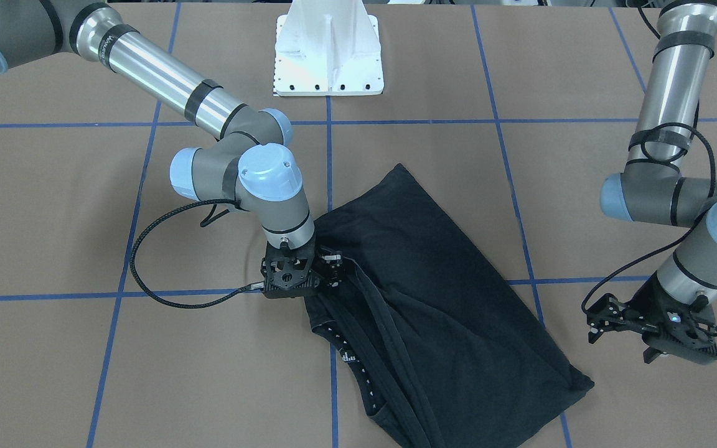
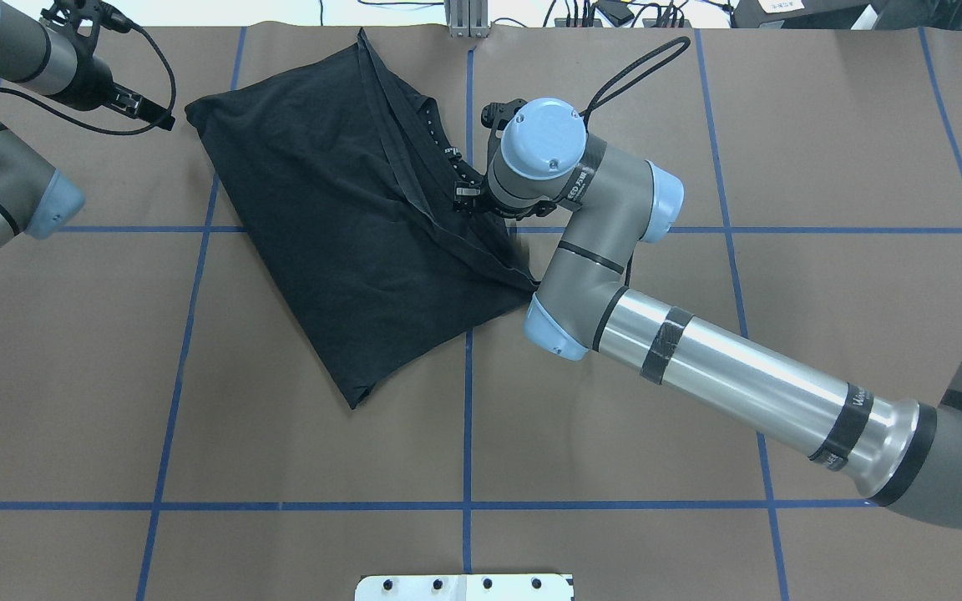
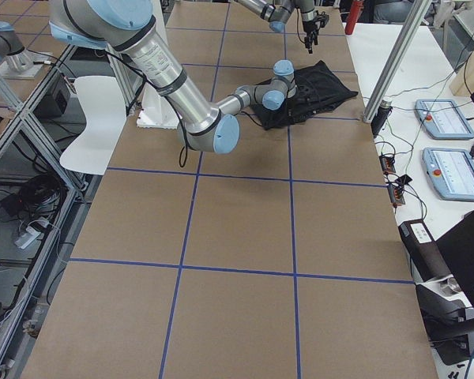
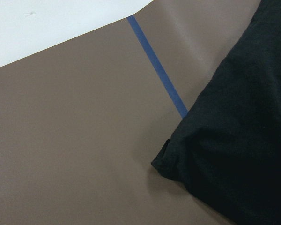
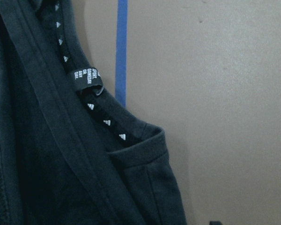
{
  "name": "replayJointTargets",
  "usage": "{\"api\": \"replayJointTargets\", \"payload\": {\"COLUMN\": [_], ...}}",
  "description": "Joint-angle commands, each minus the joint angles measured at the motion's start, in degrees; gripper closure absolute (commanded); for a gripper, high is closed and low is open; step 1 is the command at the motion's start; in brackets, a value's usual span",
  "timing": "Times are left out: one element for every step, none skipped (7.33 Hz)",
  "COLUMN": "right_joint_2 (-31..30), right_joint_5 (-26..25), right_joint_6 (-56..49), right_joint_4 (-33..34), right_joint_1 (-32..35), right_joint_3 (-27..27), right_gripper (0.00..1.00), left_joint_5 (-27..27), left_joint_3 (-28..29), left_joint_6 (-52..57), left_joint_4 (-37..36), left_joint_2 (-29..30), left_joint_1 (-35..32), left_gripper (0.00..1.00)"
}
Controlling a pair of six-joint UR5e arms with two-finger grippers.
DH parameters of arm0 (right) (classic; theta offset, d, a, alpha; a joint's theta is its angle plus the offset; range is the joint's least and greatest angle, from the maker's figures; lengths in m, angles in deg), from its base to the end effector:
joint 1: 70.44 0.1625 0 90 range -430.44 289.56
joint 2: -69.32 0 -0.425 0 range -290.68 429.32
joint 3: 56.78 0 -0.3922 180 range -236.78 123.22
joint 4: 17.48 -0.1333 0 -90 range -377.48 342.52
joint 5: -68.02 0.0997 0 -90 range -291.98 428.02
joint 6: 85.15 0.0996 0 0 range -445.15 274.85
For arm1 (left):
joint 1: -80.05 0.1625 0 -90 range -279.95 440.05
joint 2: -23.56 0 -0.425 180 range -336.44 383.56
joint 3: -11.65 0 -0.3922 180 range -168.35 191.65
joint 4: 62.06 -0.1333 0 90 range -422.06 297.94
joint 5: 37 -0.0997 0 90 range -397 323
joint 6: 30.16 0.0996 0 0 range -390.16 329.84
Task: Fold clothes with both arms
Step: 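Move the right gripper to the collar edge of the rotated shirt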
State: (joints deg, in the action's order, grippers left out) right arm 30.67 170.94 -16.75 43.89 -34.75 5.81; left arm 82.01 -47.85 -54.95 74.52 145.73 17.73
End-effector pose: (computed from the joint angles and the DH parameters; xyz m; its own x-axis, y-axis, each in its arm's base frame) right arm -0.6078 -0.5733 0.2486 0.6152 0.0001 0.7884 -0.2129 0.9629 0.1660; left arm 0.2730 -0.7034 0.4944 0.6802 0.4124 -0.6060 -0.0266 0.8400 0.5419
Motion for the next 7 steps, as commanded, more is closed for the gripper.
{"api": "replayJointTargets", "payload": {"right_joint_2": [-0.1,-0.2,-0.1,-0.1,-0.1,-0.1,-0.1], "right_joint_5": [-0.2,-1.1,-1.1,-1.1,-1.1,-1.1,-1.1], "right_joint_6": [0.0,0.0,0.0,0.0,0.0,-0.1,-0.5], "right_joint_4": [0.1,0.1,0.2,0.2,0.2,0.2,0.1], "right_joint_1": [-0.6,-1.0,-1.0,-1.1,-1.1,-1.1,-1.1], "right_joint_3": [0.0,0.0,-0.1,-0.1,-0.1,0.0,0.1], "right_gripper": [0.33,0.33,0.36,0.42,0.56,0.86,1.0], "left_joint_5": [0.0,0.0,0.0,0.0,0.0,0.0,0.0], "left_joint_3": [0.1,0.1,0.1,0.1,0.1,0.0,0.0], "left_joint_6": [0.0,-0.1,-0.1,0.0,-0.1,-0.1,-0.1], "left_joint_4": [0.0,0.0,0.0,0.0,0.0,0.0,0.1], "left_joint_2": [0.0,0.0,0.0,0.0,0.0,-0.3,-0.4], "left_joint_1": [0.0,0.0,0.0,0.0,0.0,0.0,0.0], "left_gripper": [0.0,0.0,0.0,0.0,0.0,0.0,0.0]}}
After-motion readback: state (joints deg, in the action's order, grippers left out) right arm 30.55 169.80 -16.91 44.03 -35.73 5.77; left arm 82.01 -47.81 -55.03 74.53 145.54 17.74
